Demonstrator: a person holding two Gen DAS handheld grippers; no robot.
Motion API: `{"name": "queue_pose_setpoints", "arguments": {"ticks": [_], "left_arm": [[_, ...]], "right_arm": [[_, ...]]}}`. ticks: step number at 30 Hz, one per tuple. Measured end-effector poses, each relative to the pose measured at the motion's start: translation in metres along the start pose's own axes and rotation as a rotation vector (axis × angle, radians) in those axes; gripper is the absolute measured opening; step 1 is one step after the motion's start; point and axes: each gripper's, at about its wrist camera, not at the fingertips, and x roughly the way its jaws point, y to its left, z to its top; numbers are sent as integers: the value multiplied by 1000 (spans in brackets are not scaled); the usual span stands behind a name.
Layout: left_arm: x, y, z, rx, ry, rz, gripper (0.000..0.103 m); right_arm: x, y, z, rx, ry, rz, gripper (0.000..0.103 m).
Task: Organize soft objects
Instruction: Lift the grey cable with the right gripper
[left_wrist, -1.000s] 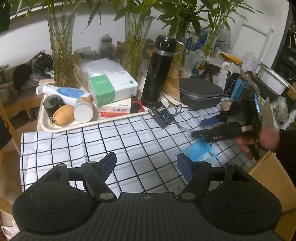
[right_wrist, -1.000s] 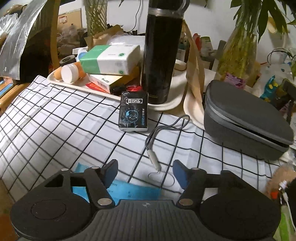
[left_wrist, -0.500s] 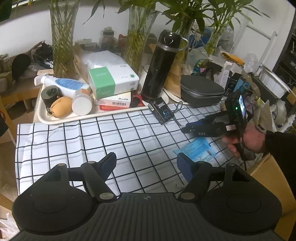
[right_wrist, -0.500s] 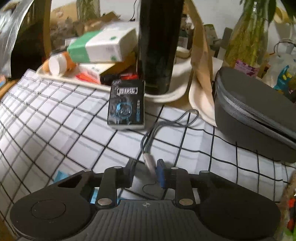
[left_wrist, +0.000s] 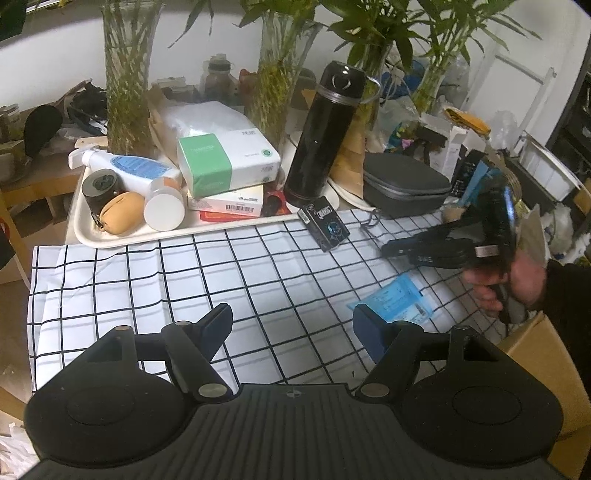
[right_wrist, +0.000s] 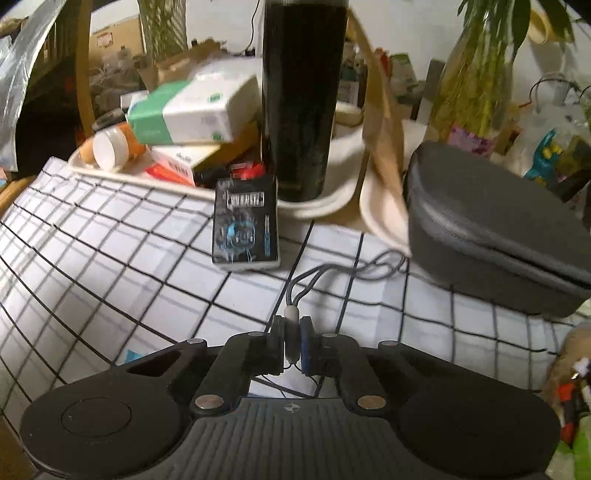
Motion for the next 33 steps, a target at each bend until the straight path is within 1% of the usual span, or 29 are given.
{"name": "queue_pose_setpoints", "arguments": {"ticks": [6, 8, 14, 16, 20, 26, 33], "left_arm": [[1, 5, -2, -41, 7, -9, 71], [-1, 6, -2, -51, 8, 1, 71], [-14, 3, 1, -43, -8, 39, 71], [-21, -2, 5, -40, -22, 28, 71], [-24, -15, 13, -22, -14, 20, 71], [-24, -38, 29, 8, 4, 52, 72], [-13, -67, 51, 67, 31, 89, 72]], "right_arm": [[-35, 5, 7, 11, -67, 3, 10], [-48, 8, 10, 3, -89, 5, 10], [-92, 13, 15, -3, -168, 9, 10], [-106, 14, 13, 7, -190, 14, 10], [-124, 21, 3, -3, -196, 7, 10], [-144, 29, -13, -1, -205, 11, 10], [-165, 24, -26, 49, -232, 9, 10]]}}
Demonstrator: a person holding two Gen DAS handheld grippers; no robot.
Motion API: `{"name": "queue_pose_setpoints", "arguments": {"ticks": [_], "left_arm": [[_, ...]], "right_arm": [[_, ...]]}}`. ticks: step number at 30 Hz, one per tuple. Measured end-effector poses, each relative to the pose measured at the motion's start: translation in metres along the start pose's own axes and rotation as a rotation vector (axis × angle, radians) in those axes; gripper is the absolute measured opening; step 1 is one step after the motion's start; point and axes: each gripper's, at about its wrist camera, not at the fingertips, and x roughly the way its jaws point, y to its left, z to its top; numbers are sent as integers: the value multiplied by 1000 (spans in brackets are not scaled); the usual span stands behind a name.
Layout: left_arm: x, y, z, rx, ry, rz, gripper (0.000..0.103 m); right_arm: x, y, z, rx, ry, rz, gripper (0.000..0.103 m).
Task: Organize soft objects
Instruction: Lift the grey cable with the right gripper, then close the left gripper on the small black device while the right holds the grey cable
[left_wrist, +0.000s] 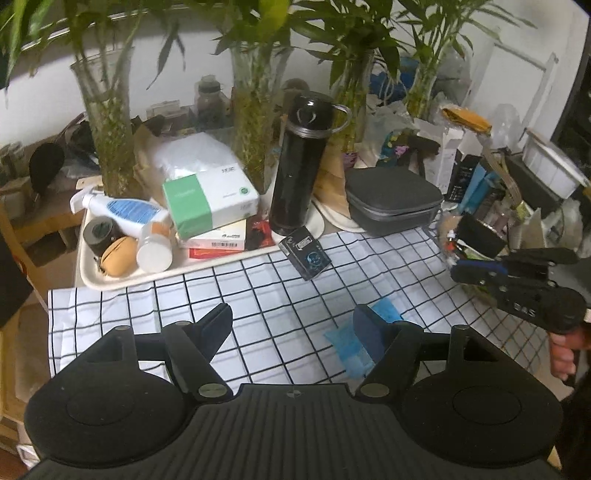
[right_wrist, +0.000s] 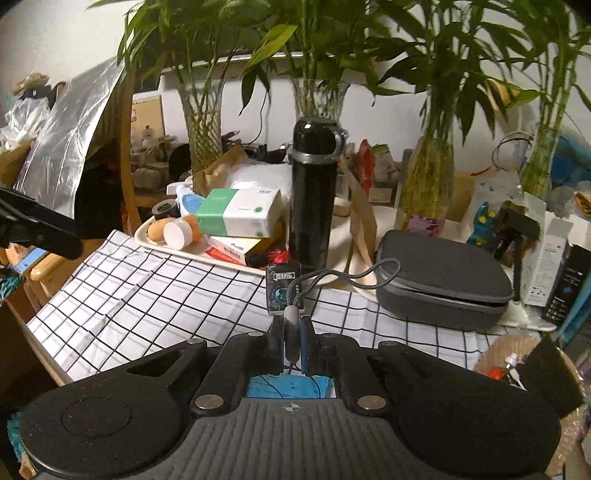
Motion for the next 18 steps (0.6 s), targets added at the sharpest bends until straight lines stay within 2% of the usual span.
{"name": "queue_pose_setpoints", "arguments": {"ticks": [6, 18], "left_arm": [[25, -12, 17, -26, 51, -3, 72], [96, -28, 47, -90, 118, 19, 72]], "right_arm": [[-18, -4, -5, 23, -21, -45, 10], [-39, -26, -14, 111, -45, -66, 10]]}}
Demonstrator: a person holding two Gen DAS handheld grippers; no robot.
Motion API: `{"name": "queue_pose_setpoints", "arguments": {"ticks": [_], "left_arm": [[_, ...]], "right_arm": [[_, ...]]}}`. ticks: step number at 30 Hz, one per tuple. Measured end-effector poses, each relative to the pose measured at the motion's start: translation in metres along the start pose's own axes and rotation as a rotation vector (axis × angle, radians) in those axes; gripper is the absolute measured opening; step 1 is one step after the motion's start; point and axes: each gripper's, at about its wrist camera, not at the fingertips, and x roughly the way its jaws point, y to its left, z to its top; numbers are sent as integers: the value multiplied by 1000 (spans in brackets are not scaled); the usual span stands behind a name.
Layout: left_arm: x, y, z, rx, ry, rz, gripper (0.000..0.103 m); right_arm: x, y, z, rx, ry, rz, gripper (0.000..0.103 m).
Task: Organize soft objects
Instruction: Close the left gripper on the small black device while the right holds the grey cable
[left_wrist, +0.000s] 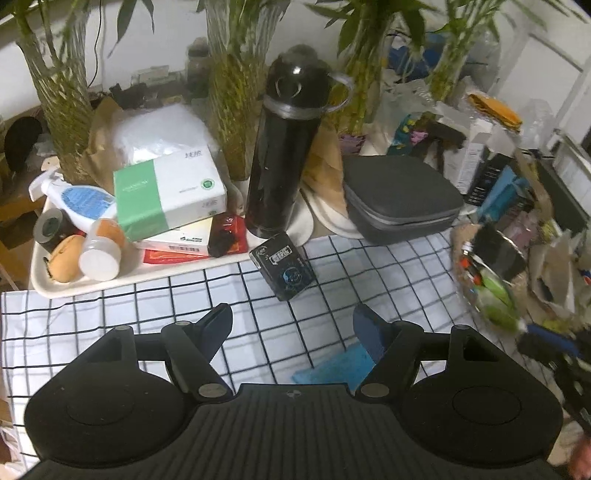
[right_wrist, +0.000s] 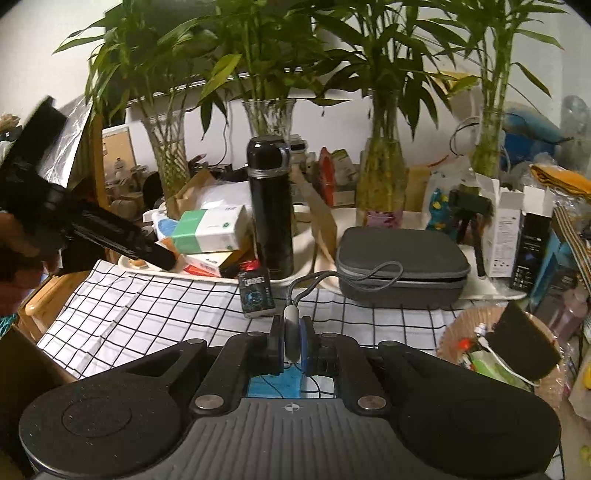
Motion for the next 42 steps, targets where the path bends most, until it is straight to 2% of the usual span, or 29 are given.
{"name": "queue_pose_setpoints", "arguments": {"ticks": [10, 19, 27, 29, 31, 38, 42], "left_arm": [[80, -5, 20, -81, 64, 108, 72], [131, -6, 30, -143, 71, 131, 72], [165, -3, 26, -168, 71, 177, 72], [169, -2, 24, -182, 76, 174, 71], [170, 0, 21, -189, 80, 156, 56], [158, 2, 22, -180, 116, 138, 51], [137, 1, 28, -149, 106, 131, 51]], "right_arm": [[0, -9, -1, 39, 13, 27, 10], [4, -11, -3, 52, 40, 45, 10], [5, -11, -3, 41, 56, 33, 10], [6, -11, -4, 42, 60, 34, 10], [7, -11, -4, 39, 63, 35, 10], [9, -10, -4, 37, 73, 47, 10], [12, -9, -5, 35, 82, 44, 10]]}}
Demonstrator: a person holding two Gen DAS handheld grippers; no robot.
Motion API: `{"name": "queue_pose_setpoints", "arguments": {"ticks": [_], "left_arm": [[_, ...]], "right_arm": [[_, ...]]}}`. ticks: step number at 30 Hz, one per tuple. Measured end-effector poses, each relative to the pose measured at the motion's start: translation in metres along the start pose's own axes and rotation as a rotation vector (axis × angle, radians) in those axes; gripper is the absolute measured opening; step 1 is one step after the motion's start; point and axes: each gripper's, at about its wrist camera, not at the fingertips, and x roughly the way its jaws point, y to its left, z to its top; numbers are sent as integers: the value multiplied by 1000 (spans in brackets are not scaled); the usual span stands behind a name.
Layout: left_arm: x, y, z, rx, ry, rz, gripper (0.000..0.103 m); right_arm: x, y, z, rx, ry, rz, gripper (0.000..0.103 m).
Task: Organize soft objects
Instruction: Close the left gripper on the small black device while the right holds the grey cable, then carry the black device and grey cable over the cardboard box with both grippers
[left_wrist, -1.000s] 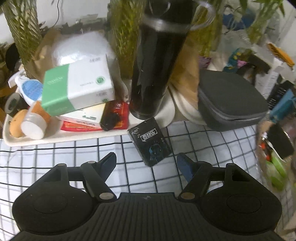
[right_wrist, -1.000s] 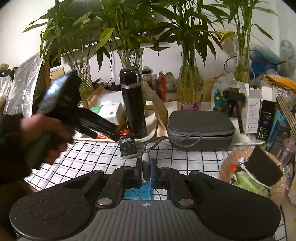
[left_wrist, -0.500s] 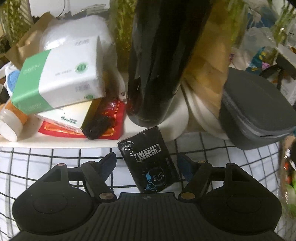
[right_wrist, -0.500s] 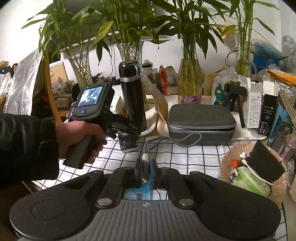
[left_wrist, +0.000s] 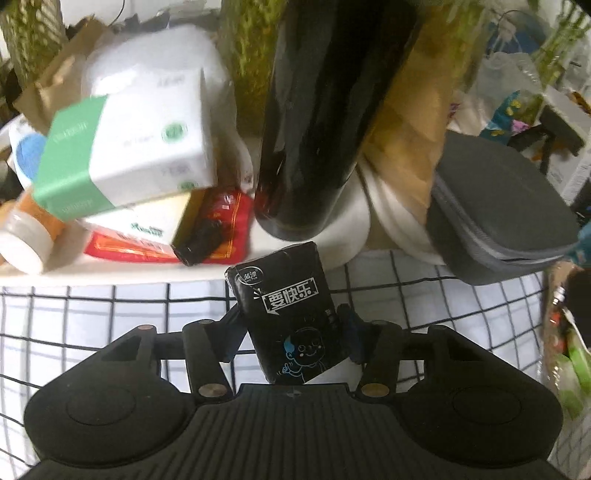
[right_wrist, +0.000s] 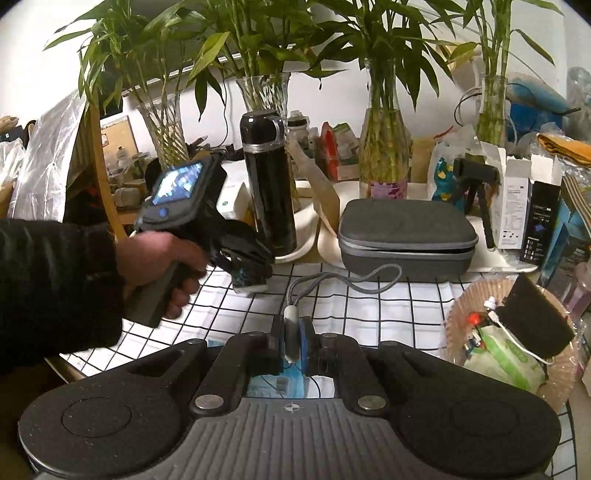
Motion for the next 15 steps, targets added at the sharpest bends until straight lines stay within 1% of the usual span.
{"name": "queue_pose_setpoints", "arguments": {"ticks": [3, 9, 15], "left_arm": [[-17, -1, 3, 15, -18, -7, 51], [-60, 7, -1, 78, -61, -12, 51], [-104, 19, -10, 122, -103, -49, 51]], "right_arm": [[2, 2, 0, -6, 5, 0, 10], [2, 6, -1, -28, 7, -12, 10], [-4, 14, 0, -56, -9, -14, 10]]}}
